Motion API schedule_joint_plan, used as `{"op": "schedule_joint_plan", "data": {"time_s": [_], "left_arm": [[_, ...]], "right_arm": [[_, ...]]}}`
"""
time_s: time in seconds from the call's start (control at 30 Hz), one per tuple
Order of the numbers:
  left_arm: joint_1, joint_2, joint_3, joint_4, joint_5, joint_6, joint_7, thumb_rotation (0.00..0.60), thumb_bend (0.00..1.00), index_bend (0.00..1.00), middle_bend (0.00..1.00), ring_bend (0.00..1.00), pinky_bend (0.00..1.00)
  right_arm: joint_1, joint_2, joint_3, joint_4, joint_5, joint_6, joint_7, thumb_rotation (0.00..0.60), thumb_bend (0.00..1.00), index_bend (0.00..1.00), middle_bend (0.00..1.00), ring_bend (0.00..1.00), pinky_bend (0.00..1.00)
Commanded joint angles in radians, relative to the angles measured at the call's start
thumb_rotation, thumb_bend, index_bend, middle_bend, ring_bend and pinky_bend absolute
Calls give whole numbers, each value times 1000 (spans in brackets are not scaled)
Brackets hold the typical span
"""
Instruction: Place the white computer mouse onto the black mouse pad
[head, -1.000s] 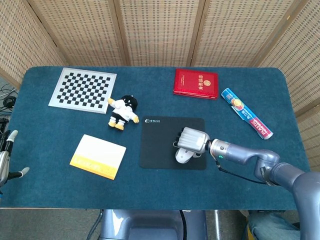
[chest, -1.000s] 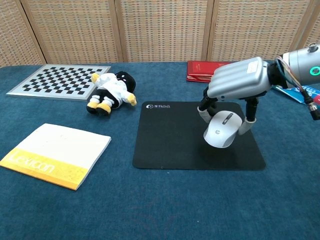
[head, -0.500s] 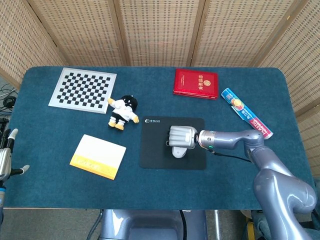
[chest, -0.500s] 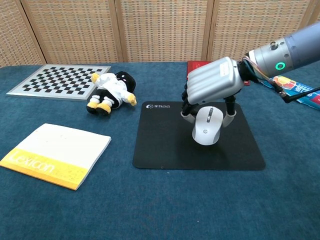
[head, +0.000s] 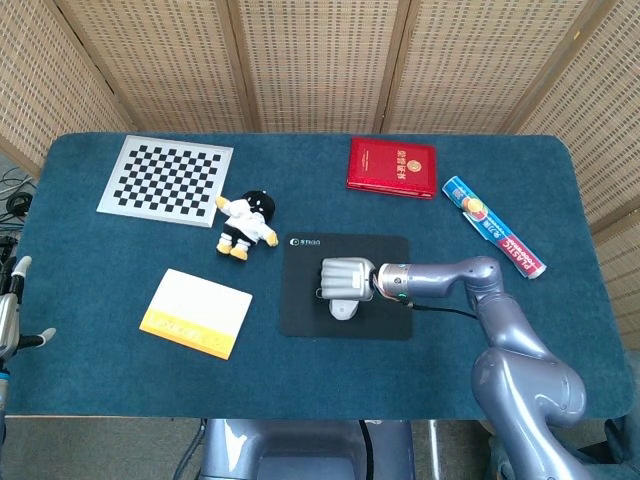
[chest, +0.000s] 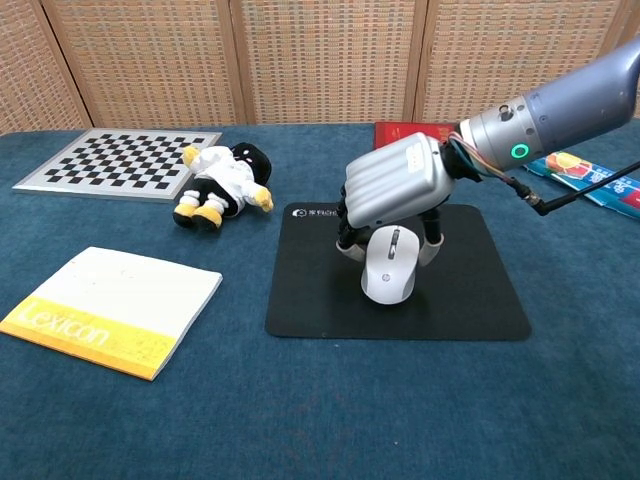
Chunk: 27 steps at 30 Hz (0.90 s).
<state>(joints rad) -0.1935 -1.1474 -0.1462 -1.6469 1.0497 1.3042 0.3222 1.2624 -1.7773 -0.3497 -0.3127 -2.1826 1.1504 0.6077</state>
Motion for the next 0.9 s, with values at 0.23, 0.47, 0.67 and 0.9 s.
{"op": "schedule_joint_plan", "data": {"time_s": [0.23,0.47,0.67,0.9], "left_arm": [[-8,0,-4,10,-18,-11,-2,600,30,0,0,0,0],[-12,3,-3,13,-24,-21,-11,600,30,0,0,0,0],[-12,6,0,8,-20,-18,-14,600,29,0,0,0,0],[-12,14,2,-1,-9,-16,-30,600,30,0,0,0,0]], "right_arm": [[-2,-64,-43,120,2,4,-58,600,759,330,252,203,439],[-12,-77,-25,181,54,-48,-214,600,102,47,0,0,226],[-18,-54,-14,169,88,-35,-255,600,8,2,0,0,161],[-51,31,37,125,164,67,-290,600,2,2,0,0,158]]}}
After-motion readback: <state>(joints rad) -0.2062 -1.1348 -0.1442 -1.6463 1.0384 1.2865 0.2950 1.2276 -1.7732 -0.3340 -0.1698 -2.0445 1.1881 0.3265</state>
